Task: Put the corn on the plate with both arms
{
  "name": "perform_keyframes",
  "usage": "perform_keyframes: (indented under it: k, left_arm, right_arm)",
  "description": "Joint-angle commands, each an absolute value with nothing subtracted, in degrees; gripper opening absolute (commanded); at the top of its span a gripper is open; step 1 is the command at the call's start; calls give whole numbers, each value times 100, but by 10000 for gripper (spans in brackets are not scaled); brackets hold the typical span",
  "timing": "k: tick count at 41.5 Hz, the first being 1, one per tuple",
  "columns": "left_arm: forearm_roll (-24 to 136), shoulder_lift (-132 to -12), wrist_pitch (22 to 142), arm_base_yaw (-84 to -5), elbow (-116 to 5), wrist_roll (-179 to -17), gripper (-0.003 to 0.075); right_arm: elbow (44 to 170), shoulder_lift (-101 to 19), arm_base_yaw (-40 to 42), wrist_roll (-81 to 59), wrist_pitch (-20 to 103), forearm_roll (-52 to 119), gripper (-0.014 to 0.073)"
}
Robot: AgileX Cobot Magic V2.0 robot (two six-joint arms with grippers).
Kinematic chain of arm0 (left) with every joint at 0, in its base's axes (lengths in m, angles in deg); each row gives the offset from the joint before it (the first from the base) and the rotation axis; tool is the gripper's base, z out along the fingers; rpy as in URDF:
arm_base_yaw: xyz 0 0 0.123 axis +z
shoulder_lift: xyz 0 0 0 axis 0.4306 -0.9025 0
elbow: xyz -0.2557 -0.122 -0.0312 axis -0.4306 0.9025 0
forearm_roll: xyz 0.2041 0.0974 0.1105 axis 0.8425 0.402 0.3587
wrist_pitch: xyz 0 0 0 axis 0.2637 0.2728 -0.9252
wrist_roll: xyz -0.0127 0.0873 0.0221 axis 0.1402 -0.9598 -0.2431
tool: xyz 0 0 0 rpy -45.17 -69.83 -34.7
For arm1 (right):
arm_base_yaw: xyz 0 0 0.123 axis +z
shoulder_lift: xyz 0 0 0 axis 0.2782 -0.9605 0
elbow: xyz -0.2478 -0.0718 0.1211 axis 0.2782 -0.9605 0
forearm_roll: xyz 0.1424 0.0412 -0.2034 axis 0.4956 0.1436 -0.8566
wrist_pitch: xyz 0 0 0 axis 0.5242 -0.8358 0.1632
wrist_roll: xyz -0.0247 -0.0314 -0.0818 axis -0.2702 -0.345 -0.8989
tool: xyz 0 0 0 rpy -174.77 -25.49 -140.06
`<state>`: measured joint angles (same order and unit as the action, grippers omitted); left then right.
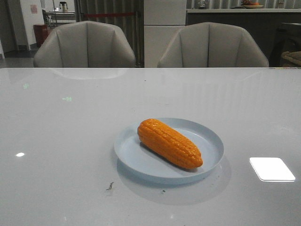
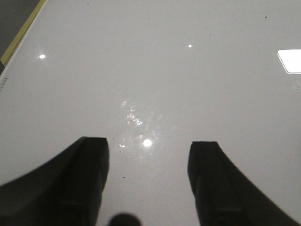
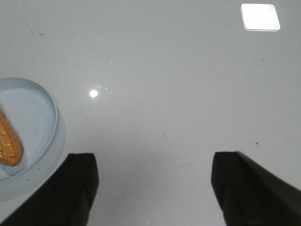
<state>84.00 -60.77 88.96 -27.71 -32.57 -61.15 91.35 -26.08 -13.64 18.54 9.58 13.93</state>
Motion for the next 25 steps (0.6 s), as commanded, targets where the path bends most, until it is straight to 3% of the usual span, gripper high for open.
perform_keyframes:
  k: [1,10,25]
  left_arm:
    - [8398,-6057,8449,-2764,-3426,-6069,441]
    - [8379,-6057,8449,-2764,-3426,-6069,366]
    - [8237,-6057,8449,-2764,-3426,-6069,144]
  right_arm:
    - [9238,-2560,-1398,1850,1334,1393,605]
    - [9238,-2562,-1398,1850,1340,1393,605]
    - [9238,-2562,-1398,1850,1340,1393,605]
